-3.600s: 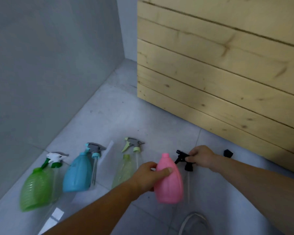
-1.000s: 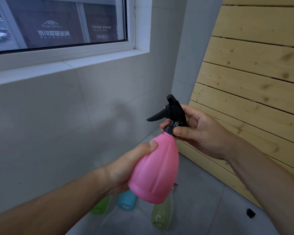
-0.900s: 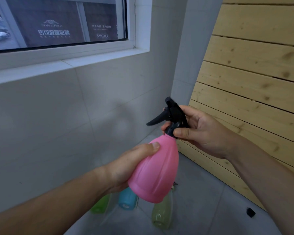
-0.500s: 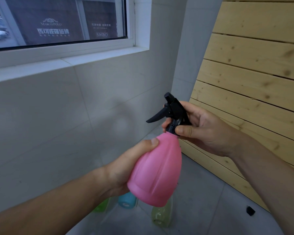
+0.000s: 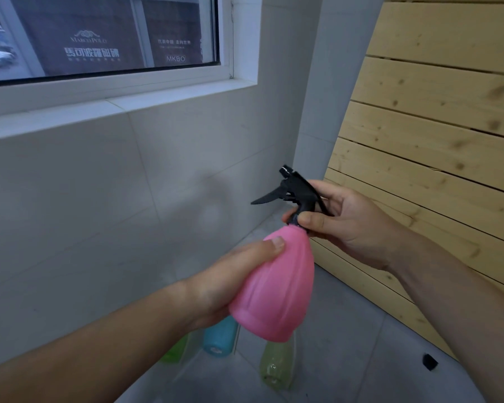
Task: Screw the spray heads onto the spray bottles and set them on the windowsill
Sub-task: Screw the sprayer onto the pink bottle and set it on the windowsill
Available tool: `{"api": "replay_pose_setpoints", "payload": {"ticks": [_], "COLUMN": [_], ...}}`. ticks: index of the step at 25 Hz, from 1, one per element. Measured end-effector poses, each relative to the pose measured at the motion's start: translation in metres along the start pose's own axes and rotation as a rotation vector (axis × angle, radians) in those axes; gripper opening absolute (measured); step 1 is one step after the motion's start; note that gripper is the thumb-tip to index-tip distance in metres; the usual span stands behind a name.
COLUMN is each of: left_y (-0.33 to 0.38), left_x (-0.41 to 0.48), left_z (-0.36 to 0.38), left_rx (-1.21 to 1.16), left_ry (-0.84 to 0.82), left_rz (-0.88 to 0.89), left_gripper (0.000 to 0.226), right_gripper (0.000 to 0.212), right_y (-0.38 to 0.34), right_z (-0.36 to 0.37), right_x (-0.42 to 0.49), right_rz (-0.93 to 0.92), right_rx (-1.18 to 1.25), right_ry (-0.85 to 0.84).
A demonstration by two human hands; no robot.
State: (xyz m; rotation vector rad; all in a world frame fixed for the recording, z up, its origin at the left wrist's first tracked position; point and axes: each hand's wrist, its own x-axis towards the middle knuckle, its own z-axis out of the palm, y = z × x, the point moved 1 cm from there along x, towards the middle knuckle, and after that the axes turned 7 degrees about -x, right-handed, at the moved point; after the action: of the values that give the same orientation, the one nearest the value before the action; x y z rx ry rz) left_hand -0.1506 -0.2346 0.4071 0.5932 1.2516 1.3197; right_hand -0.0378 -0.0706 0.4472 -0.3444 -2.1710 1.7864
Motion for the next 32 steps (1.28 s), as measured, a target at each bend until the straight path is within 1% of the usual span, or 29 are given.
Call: {"api": "replay_pose_setpoints", "payload": {"ticks": [1, 3, 5, 7, 8, 11, 13, 15, 17, 18, 21, 22, 23, 25, 26, 28, 30, 32], "left_y": [-0.006, -0.011, -0.013, -0.015, -0.015, -0.012, -0.013, -0.015, -0.014, -0.013, -0.013, -0.013, -0.014, -0.015, -0.014, -0.012, -0.013, -0.013], "left_x": [-0.001, 0.003, 0.007, 0.010, 0.009, 0.009, 0.009, 0.010, 0.010, 0.011, 0.007, 0.005, 0.003, 0.002, 0.001, 0.001, 0.002, 0.004], "left_z": [-0.003, -0.006, -0.005, -0.007, -0.008, -0.006, -0.003, -0.002, -0.002, -0.003, -0.003, -0.003, -0.003, -0.004, -0.005, -0.007, -0.007, -0.008], "left_rx": [-0.012, 0.013, -0.047, -0.064, -0.049, 0.023, 0.022, 0.008, 0.009, 0.001, -0.107, -0.157, -0.209, -0.300, -0.327, -0.347, -0.365, -0.382], "left_ry": [0.005, 0.031, 0.022, 0.025, 0.030, 0.065, 0.104, 0.107, 0.104, 0.098, -0.005, -0.043, -0.072, -0.123, -0.161, -0.242, -0.295, -0.269], "left_rz": [0.013, 0.073, 0.025, -0.004, 0.008, 0.063, 0.089, 0.097, 0.105, 0.097, 0.040, 0.006, -0.015, -0.018, -0.009, -0.001, -0.021, -0.023], "left_gripper": [0.053, 0.059, 0.066, 0.072, 0.072, 0.072, 0.075, 0.079, 0.085, 0.085, 0.078, 0.081, 0.089, 0.105, 0.108, 0.107, 0.105, 0.104], "right_gripper": [0.041, 0.024, 0.021, 0.025, 0.024, 0.015, 0.009, 0.009, 0.012, 0.016, 0.030, 0.032, 0.032, 0.034, 0.035, 0.037, 0.037, 0.036], "right_y": [0.003, 0.009, 0.014, 0.015, 0.014, 0.014, 0.015, 0.016, 0.016, 0.016, 0.013, 0.011, 0.010, 0.007, 0.007, 0.006, 0.006, 0.007], "right_z": [0.004, 0.014, 0.018, 0.018, 0.018, 0.020, 0.022, 0.023, 0.022, 0.022, 0.018, 0.017, 0.016, 0.015, 0.015, 0.015, 0.014, 0.012], "right_x": [0.001, 0.002, 0.004, 0.005, 0.005, 0.005, 0.005, 0.005, 0.006, 0.007, 0.008, 0.008, 0.008, 0.008, 0.007, 0.006, 0.006, 0.006], "right_rz": [0.018, 0.074, 0.127, 0.153, 0.162, 0.171, 0.165, 0.151, 0.142, 0.136, 0.114, 0.105, 0.095, 0.062, 0.036, -0.015, -0.023, 0.006], "right_rx": [-0.030, 0.016, 0.048, 0.062, 0.081, 0.116, 0.128, 0.134, 0.139, 0.157, 0.294, 0.341, 0.385, 0.450, 0.472, 0.525, 0.556, 0.550], "right_ry": [0.096, 0.256, 0.337, 0.371, 0.381, 0.390, 0.396, 0.402, 0.393, 0.373, 0.259, 0.216, 0.174, 0.103, 0.072, 0.012, -0.007, 0.014]}}
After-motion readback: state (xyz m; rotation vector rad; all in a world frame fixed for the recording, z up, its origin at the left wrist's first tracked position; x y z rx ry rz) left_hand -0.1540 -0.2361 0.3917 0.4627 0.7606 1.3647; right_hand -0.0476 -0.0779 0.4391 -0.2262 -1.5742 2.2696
